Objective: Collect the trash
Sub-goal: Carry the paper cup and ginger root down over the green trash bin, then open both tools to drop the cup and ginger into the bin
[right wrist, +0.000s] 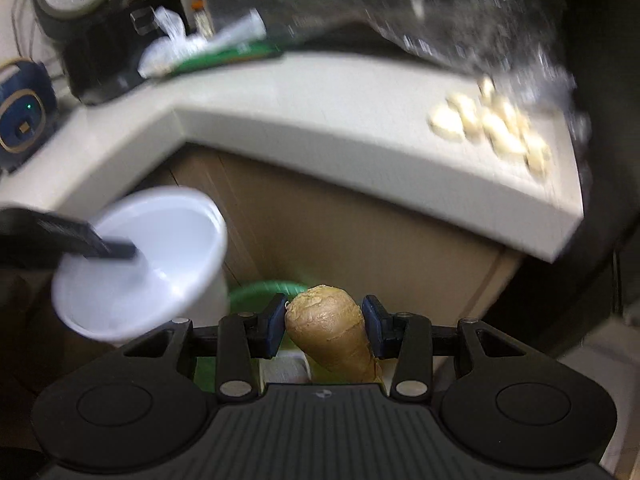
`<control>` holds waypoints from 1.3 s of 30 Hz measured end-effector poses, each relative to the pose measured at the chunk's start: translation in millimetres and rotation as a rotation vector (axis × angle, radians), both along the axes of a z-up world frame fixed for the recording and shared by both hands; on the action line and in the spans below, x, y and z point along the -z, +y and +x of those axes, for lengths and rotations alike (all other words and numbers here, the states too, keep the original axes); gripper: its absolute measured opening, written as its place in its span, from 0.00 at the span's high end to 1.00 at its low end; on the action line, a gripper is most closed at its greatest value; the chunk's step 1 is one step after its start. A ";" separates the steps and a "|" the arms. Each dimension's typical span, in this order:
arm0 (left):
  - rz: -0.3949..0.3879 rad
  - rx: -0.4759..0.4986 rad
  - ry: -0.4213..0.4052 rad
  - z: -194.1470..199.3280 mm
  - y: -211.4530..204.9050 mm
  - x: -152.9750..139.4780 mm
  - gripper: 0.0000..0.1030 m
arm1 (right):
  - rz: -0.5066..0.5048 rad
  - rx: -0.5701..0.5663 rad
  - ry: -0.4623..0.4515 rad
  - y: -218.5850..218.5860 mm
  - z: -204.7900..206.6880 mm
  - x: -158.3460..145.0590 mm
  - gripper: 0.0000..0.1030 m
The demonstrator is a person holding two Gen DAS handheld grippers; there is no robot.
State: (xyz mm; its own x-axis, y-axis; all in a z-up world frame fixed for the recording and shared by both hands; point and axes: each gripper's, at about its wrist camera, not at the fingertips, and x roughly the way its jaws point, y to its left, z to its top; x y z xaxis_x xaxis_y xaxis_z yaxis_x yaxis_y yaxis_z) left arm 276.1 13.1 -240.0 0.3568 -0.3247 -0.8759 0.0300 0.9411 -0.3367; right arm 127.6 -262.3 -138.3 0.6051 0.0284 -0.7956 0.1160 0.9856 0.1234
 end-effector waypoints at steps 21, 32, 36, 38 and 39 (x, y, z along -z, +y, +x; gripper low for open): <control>-0.013 -0.198 0.059 35.5 15.1 271.7 0.73 | 0.005 -0.058 0.270 11.2 29.6 180.9 0.61; -0.081 -0.294 0.154 -40.2 26.5 196.0 0.73 | 0.123 -0.133 0.266 35.4 118.0 192.2 0.58; -0.132 -0.191 0.133 -55.7 18.7 142.5 0.73 | 0.144 -0.098 0.284 18.5 99.0 159.5 0.51; -0.166 -0.150 0.091 -54.1 18.2 106.4 0.73 | 0.126 -0.086 0.280 12.2 88.1 139.3 0.51; -0.178 -0.135 0.065 -53.5 21.2 85.4 0.73 | 0.121 -0.081 0.281 8.5 81.5 128.9 0.51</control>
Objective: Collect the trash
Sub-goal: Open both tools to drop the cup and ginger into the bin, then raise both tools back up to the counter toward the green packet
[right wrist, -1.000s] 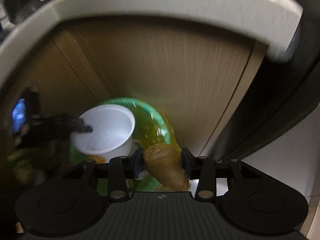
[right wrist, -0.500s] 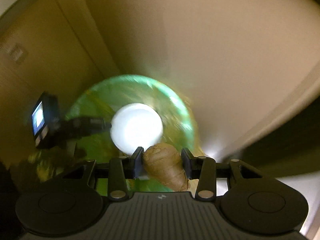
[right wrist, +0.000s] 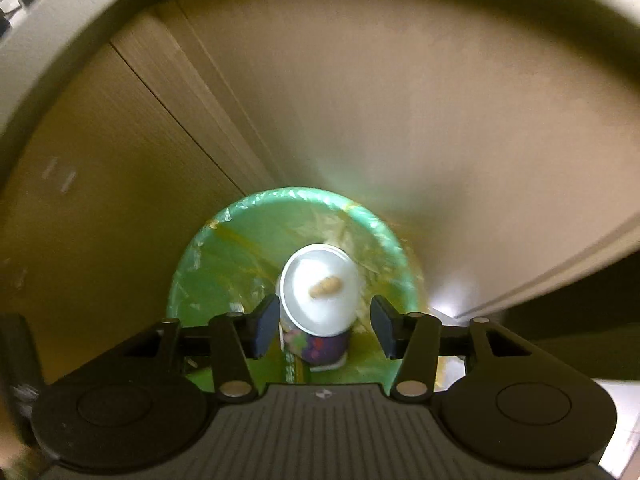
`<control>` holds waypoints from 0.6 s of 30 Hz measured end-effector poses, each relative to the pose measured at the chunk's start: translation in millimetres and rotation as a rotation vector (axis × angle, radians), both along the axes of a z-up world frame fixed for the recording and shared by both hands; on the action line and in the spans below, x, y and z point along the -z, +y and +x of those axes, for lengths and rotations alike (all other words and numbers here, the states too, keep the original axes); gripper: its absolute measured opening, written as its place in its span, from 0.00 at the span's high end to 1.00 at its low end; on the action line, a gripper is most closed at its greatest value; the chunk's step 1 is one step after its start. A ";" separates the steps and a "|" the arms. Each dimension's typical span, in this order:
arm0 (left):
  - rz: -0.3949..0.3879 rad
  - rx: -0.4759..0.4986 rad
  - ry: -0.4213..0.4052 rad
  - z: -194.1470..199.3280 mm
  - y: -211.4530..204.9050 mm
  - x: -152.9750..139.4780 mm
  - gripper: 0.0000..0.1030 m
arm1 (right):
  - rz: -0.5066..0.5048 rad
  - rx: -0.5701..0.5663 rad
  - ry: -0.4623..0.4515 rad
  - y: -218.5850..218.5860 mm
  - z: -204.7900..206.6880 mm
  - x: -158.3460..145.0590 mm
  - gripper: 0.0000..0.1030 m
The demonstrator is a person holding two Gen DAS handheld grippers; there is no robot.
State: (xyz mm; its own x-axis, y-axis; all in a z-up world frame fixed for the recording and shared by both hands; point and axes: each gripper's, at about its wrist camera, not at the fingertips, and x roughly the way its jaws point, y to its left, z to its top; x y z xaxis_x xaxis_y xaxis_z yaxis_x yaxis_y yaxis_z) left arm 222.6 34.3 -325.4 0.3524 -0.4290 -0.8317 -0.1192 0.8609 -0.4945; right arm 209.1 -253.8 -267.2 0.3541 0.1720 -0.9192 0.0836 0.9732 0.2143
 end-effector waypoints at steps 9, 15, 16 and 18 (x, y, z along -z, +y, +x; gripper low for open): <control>0.057 0.085 -0.345 22.7 20.7 -200.7 0.73 | -0.023 -0.019 -0.120 -0.6 -17.1 -96.5 0.51; 0.144 0.029 -0.514 40.8 60.0 -268.5 0.73 | 0.011 -0.064 -0.327 28.2 13.3 -177.1 0.45; 0.146 0.007 -0.530 44.6 69.4 -272.6 0.73 | 0.011 -0.076 -0.358 34.4 19.4 -188.7 0.44; 0.151 -0.047 -0.539 55.3 84.3 -275.6 0.73 | -0.011 -0.114 -0.420 51.3 36.7 -213.1 0.43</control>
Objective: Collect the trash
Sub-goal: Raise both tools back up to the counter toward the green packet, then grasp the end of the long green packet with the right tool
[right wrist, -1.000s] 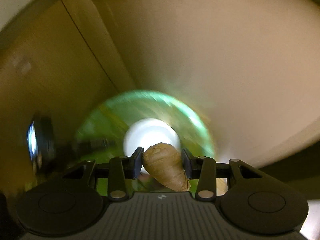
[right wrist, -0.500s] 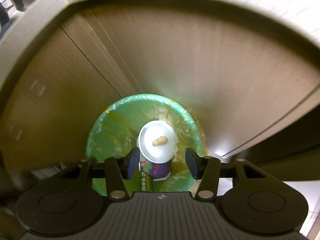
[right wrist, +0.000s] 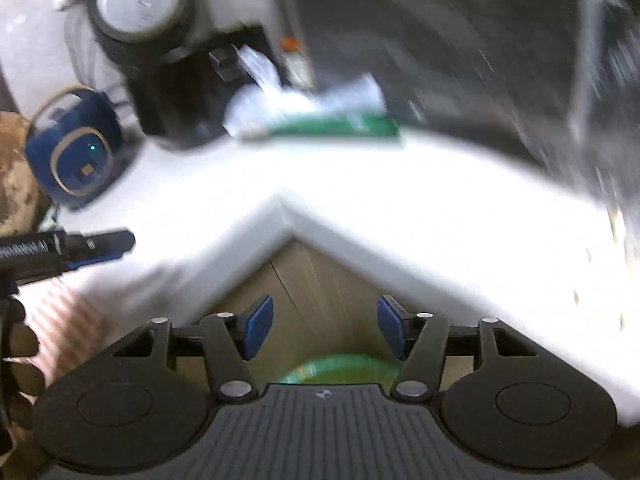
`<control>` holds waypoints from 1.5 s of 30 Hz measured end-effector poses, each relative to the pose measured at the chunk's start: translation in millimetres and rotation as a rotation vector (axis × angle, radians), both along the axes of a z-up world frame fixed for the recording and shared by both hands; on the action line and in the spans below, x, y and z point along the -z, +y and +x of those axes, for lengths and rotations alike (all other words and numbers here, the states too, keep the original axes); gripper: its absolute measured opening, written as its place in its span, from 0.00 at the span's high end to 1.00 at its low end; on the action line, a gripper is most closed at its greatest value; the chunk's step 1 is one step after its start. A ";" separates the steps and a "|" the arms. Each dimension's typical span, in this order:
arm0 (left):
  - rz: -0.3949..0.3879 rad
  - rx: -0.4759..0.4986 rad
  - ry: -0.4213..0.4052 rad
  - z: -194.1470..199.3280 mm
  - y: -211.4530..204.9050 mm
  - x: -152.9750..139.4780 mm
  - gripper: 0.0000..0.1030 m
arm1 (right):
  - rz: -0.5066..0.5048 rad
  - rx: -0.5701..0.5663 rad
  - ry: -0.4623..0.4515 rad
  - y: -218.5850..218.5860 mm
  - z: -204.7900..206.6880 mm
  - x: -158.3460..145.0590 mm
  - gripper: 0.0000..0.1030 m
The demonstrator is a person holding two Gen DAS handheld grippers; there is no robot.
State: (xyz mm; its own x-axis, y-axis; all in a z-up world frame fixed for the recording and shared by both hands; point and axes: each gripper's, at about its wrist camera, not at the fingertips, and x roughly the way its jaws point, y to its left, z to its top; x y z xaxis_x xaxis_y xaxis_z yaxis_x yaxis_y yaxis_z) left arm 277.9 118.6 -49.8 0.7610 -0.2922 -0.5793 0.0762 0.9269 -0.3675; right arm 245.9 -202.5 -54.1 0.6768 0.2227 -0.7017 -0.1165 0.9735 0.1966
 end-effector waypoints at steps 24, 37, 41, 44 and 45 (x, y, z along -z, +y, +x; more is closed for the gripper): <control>-0.096 -0.091 0.080 42.4 4.7 20.6 0.73 | -0.654 -0.199 -0.136 71.5 199.2 25.5 0.47; -0.013 -0.110 0.052 46.5 -15.2 -1.8 0.73 | -0.602 -0.284 -0.112 52.6 230.6 52.1 0.47; -0.025 -0.100 0.070 52.1 -14.4 3.9 0.73 | -0.592 -0.237 -0.080 51.2 240.8 54.3 0.77; -0.030 -0.096 0.088 58.5 -11.2 9.8 0.73 | -0.574 -0.243 -0.069 48.8 240.1 53.9 0.87; -0.032 -0.095 0.094 60.9 -10.2 11.7 0.73 | -0.559 -0.252 -0.067 48.3 235.9 51.5 0.89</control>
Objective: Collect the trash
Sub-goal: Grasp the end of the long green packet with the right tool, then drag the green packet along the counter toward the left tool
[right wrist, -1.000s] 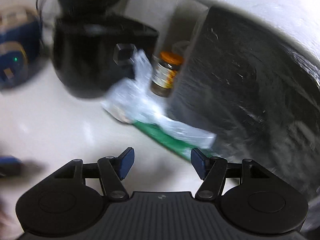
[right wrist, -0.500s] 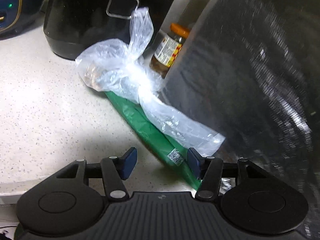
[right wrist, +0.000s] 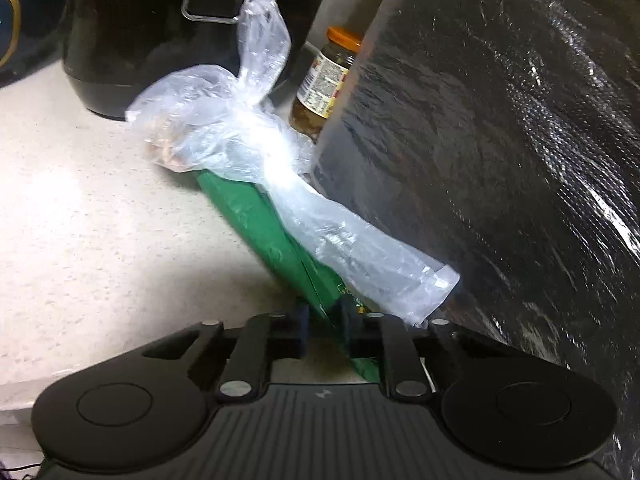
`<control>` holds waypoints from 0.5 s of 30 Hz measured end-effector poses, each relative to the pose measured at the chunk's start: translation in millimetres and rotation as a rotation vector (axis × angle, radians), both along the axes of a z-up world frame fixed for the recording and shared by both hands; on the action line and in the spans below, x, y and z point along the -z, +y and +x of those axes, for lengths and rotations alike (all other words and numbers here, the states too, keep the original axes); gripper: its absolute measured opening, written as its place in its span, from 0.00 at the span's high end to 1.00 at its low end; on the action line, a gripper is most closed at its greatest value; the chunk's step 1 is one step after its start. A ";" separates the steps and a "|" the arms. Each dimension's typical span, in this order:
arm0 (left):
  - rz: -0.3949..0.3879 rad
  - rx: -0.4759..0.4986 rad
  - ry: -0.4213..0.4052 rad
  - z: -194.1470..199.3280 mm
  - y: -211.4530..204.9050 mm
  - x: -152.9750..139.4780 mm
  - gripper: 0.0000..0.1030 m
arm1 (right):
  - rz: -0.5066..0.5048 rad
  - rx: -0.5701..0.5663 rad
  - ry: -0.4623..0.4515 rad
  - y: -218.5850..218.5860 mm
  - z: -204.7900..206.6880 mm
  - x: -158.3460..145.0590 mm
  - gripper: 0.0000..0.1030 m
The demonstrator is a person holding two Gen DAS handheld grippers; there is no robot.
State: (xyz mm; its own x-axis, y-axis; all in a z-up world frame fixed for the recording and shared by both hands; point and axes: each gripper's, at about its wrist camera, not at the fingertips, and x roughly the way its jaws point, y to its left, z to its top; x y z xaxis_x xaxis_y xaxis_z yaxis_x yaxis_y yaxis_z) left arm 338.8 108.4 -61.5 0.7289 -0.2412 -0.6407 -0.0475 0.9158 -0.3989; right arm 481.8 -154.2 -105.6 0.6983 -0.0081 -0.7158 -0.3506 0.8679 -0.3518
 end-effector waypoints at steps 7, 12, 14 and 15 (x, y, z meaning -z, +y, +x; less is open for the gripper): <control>-0.025 0.024 0.022 14.5 5.6 9.8 0.73 | 0.215 -0.027 0.107 8.9 -33.9 -27.1 0.93; -0.040 0.003 0.049 21.0 16.2 16.6 0.73 | 0.382 -0.076 0.206 33.7 -48.9 -38.8 0.95; -0.045 -0.007 0.056 21.0 21.6 18.5 0.73 | 0.453 -0.082 0.255 43.3 -51.8 -42.4 0.94; -0.046 -0.011 0.059 21.4 23.9 18.8 0.73 | 0.501 -0.088 0.280 45.1 -52.1 -43.7 0.93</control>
State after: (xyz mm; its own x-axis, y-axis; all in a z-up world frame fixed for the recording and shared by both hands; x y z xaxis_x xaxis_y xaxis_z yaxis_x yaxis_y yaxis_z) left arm 360.1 132.3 -80.3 0.6932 -0.2632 -0.6710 -0.0823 0.8959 -0.4365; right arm 429.7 -109.1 -61.9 0.4648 0.4290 -0.7745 -0.4497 0.8679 0.2109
